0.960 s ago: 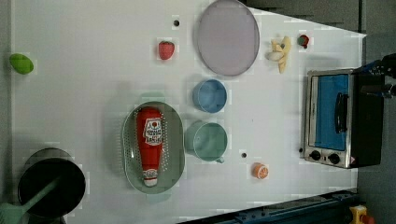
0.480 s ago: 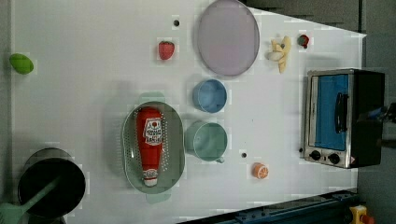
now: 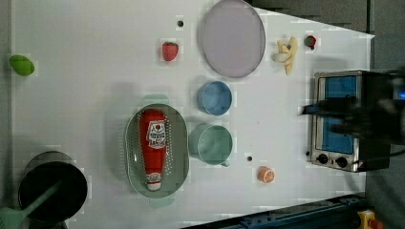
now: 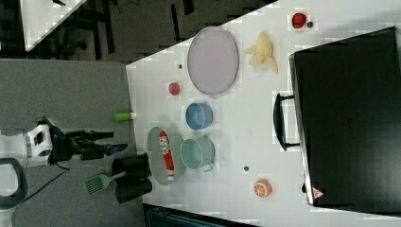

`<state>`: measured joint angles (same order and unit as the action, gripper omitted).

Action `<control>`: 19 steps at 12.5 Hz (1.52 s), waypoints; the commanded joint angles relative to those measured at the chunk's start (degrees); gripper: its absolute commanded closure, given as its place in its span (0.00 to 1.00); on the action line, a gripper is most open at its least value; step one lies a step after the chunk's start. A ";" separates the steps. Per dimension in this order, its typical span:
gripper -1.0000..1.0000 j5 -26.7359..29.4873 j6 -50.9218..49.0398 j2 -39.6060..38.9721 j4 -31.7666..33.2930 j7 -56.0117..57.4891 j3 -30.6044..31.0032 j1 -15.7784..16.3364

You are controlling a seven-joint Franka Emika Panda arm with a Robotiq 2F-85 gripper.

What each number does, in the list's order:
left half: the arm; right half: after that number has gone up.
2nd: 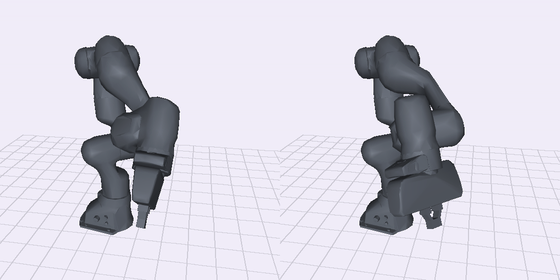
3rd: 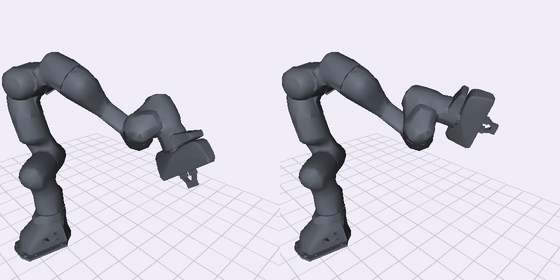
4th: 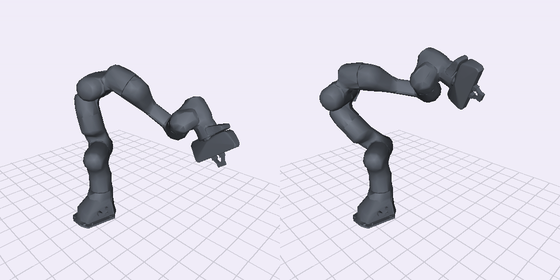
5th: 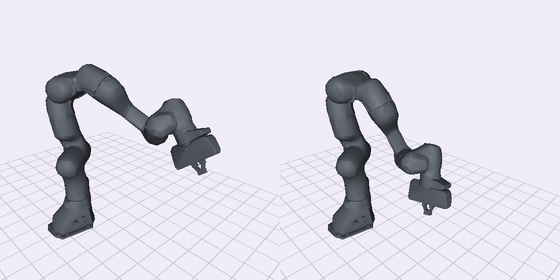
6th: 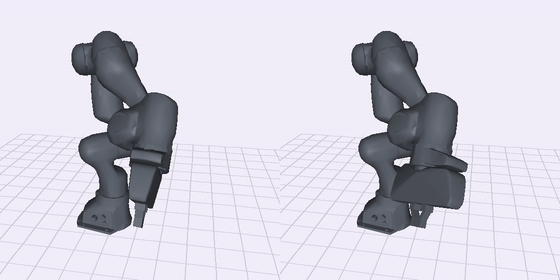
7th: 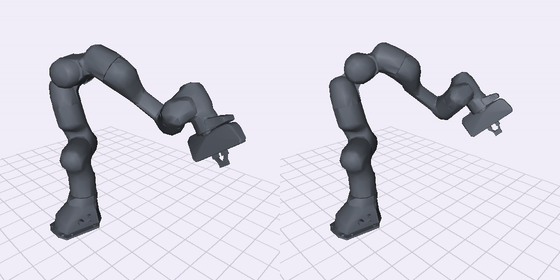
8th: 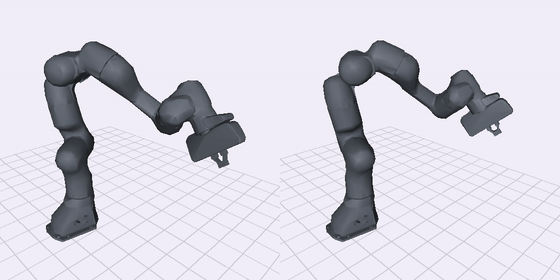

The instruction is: Pick ketchup from strainer and place it on the table

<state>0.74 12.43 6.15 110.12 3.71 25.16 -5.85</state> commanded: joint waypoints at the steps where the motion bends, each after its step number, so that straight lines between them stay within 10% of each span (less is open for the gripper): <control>1: 0.00 -0.01 5.32 -4.18 0.72 -2.04 6.39 1.92; 7: 0.00 -0.76 18.53 -15.73 3.44 -3.24 16.70 2.78; 19: 0.00 -7.01 51.50 -35.76 15.81 -4.36 15.52 4.58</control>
<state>-6.79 63.23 -30.97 126.12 2.02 40.79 -1.15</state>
